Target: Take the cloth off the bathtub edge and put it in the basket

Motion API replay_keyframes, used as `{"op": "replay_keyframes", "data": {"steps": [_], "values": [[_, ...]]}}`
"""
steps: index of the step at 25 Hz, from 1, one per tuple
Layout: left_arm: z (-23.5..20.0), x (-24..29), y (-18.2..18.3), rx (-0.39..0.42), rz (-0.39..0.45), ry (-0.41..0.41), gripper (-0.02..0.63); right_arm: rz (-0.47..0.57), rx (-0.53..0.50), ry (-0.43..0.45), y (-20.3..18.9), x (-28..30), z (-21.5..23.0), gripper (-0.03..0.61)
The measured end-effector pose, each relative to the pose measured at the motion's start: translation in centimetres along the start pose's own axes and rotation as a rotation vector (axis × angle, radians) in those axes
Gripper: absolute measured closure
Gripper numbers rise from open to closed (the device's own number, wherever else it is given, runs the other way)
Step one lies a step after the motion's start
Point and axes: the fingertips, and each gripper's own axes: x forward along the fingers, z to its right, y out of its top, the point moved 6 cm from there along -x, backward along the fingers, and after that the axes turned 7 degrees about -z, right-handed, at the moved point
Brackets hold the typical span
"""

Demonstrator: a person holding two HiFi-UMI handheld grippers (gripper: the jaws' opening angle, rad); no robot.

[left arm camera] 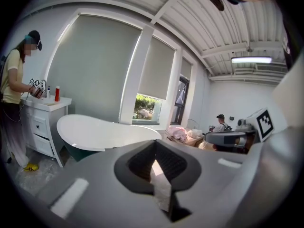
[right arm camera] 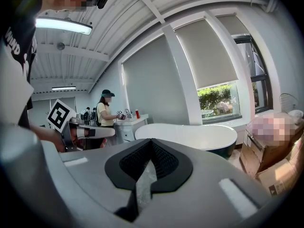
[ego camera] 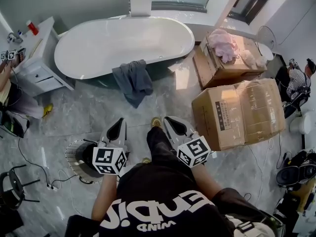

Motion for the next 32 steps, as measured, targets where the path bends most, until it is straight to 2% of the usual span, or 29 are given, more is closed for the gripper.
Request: {"op": "replay_keyframes", "data": {"steps": [9,19,32], "values": [[-1.6,5.3,2.4,0.001,-0.004,-0.013,0.617,-0.012,0.0,-0.013,1.9,3.8,4.1,0.569],[-3.7,9.9,5.8,-0.015,-0.017,0.004,0.617,-0.033,-0.001,0.016,5.0,8.5,7.9,0.569],[-6.1,16.7,10.7,-0.045,-0.031,0.09,0.617,-0.049,-0.002,0.089,9.6,15.2,15.1,0.569]]}}
